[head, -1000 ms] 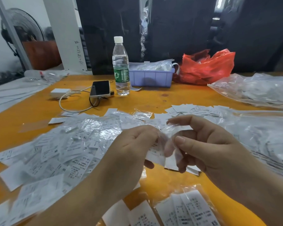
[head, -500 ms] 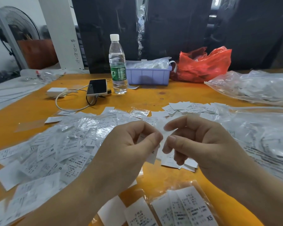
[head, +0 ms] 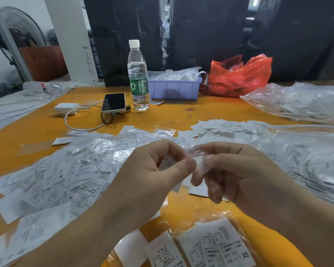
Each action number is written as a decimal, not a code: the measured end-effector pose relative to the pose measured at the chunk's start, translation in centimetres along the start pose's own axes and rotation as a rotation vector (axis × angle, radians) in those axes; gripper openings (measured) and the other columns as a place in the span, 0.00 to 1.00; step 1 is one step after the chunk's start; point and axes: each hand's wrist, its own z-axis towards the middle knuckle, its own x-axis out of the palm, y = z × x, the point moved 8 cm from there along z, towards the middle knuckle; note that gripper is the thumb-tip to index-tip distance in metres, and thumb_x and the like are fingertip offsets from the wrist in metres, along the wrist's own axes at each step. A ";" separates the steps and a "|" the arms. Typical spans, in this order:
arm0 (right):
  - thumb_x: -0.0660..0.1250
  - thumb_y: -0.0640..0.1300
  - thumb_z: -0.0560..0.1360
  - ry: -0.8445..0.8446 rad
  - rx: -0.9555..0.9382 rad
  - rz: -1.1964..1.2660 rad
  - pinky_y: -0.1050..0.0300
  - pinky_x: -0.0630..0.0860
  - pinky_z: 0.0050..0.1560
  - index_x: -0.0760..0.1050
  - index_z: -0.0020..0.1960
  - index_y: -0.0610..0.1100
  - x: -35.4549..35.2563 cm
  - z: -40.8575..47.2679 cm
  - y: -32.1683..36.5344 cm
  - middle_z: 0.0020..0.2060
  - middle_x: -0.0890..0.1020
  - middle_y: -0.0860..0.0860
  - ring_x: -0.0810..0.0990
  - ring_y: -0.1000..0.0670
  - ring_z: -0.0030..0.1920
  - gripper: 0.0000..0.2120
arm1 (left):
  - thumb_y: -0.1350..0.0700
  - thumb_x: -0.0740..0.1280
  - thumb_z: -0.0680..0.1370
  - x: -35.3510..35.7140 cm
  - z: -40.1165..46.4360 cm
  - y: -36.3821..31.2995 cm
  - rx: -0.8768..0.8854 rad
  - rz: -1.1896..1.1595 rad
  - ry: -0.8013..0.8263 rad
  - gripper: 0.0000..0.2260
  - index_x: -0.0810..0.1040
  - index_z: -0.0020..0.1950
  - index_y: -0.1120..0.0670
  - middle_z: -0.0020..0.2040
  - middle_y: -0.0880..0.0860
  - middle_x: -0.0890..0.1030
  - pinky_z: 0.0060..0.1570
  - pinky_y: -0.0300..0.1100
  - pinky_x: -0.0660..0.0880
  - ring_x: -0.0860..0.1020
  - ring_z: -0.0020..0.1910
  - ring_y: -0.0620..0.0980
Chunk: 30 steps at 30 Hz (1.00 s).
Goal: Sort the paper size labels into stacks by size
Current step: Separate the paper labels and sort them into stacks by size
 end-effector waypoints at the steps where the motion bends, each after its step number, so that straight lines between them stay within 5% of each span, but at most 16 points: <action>1: 0.69 0.36 0.69 0.008 0.016 -0.007 0.58 0.72 0.25 0.80 0.53 0.36 0.0 0.1 -0.2 0.33 0.82 0.39 0.72 0.50 0.23 0.13 | 0.42 0.70 0.68 0.2 -0.1 -0.2 0.014 -0.013 0.013 0.10 0.82 0.41 0.46 0.36 0.53 0.82 0.41 0.55 0.79 0.80 0.38 0.55; 7: 0.71 0.41 0.67 -0.002 -0.001 -0.070 0.61 0.74 0.27 0.83 0.43 0.42 0.1 0.0 -0.1 0.32 0.81 0.43 0.74 0.51 0.27 0.05 | 0.39 0.73 0.67 0.5 -0.1 -0.4 0.038 -0.056 0.054 0.13 0.81 0.42 0.47 0.37 0.56 0.80 0.41 0.60 0.78 0.78 0.39 0.61; 13: 0.75 0.35 0.66 -0.110 -0.060 -0.077 0.62 0.73 0.27 0.81 0.40 0.39 -0.8 0.0 0.7 0.29 0.79 0.44 0.73 0.50 0.27 0.04 | 0.43 0.71 0.68 0.3 0.0 -0.3 0.039 -0.034 0.043 0.07 0.81 0.41 0.45 0.35 0.51 0.81 0.36 0.45 0.81 0.81 0.36 0.52; 19: 0.71 0.38 0.71 -0.016 0.017 -0.080 0.60 0.73 0.28 0.84 0.39 0.45 0.1 0.0 -0.1 0.29 0.78 0.48 0.73 0.51 0.28 0.04 | 0.38 0.72 0.65 0.8 -0.1 -0.4 0.042 -0.101 0.085 0.16 0.81 0.41 0.48 0.38 0.58 0.82 0.41 0.63 0.77 0.78 0.38 0.64; 25: 0.77 0.38 0.61 -0.092 -0.041 -0.082 0.61 0.72 0.28 0.82 0.34 0.44 -0.6 0.1 0.5 0.29 0.76 0.46 0.73 0.52 0.27 0.06 | 0.45 0.73 0.69 1.1 0.0 -0.2 0.046 -0.055 0.109 0.07 0.81 0.41 0.47 0.34 0.50 0.82 0.37 0.42 0.78 0.79 0.33 0.49; 27: 0.72 0.38 0.65 -0.145 -0.069 -0.017 0.60 0.73 0.27 0.80 0.33 0.44 -1.0 0.1 0.8 0.29 0.77 0.46 0.73 0.51 0.27 0.04 | 0.48 0.71 0.70 0.9 0.0 -0.1 0.037 -0.044 0.100 0.05 0.81 0.41 0.48 0.35 0.48 0.82 0.37 0.39 0.80 0.80 0.34 0.47; 30: 0.63 0.32 0.76 -0.241 -0.111 0.063 0.59 0.74 0.25 0.76 0.32 0.44 -2.1 0.0 1.2 0.27 0.79 0.48 0.74 0.51 0.25 0.15 | 0.49 0.71 0.70 0.4 0.1 -0.1 0.017 -0.064 0.061 0.05 0.81 0.41 0.49 0.36 0.48 0.83 0.36 0.37 0.79 0.81 0.35 0.46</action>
